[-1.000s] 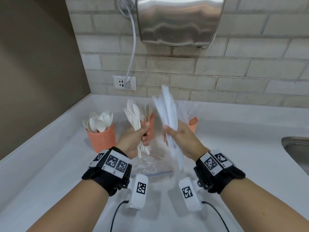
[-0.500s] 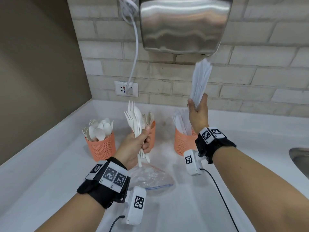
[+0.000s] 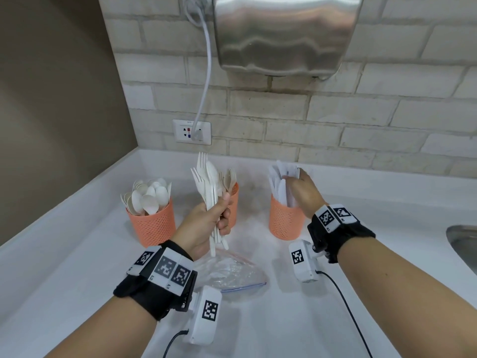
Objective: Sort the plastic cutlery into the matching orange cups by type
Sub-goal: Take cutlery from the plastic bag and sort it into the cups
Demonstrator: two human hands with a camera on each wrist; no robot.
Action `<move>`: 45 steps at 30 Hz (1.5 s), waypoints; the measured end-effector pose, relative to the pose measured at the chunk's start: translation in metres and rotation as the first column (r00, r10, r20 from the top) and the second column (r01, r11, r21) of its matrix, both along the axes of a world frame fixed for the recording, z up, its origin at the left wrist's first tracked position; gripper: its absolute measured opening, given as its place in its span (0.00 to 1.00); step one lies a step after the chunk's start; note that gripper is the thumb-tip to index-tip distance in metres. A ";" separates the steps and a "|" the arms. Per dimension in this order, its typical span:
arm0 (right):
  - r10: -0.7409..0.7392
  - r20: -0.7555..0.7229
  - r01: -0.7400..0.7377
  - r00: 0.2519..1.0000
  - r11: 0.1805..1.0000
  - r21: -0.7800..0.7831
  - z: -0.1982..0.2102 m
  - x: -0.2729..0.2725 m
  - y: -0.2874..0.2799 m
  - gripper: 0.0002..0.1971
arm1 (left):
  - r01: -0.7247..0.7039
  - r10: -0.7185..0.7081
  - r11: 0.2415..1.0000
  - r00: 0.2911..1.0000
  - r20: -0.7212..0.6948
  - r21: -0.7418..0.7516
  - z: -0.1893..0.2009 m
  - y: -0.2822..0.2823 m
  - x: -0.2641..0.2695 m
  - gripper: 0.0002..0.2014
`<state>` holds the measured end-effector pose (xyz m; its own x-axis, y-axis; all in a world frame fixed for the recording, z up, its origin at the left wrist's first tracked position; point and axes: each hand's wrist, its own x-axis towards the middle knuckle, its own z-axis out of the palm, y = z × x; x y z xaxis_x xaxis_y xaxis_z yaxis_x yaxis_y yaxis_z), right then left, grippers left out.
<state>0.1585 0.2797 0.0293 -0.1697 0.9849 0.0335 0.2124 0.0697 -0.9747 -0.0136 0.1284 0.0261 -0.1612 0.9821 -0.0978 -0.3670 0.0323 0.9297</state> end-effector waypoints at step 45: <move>0.053 -0.092 -0.012 0.994 0.917 0.398 0.066 -0.088 -0.049 0.05 | -0.275 0.282 0.959 0.948 -0.148 0.069 -0.001 -0.019 -0.050 0.13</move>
<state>0.0709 0.2303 0.0950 -0.1771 0.8814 0.4380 0.1080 0.4598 -0.8814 -0.0637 0.1092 0.0248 -0.4385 0.8987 -0.0052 -0.2071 -0.0954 0.9737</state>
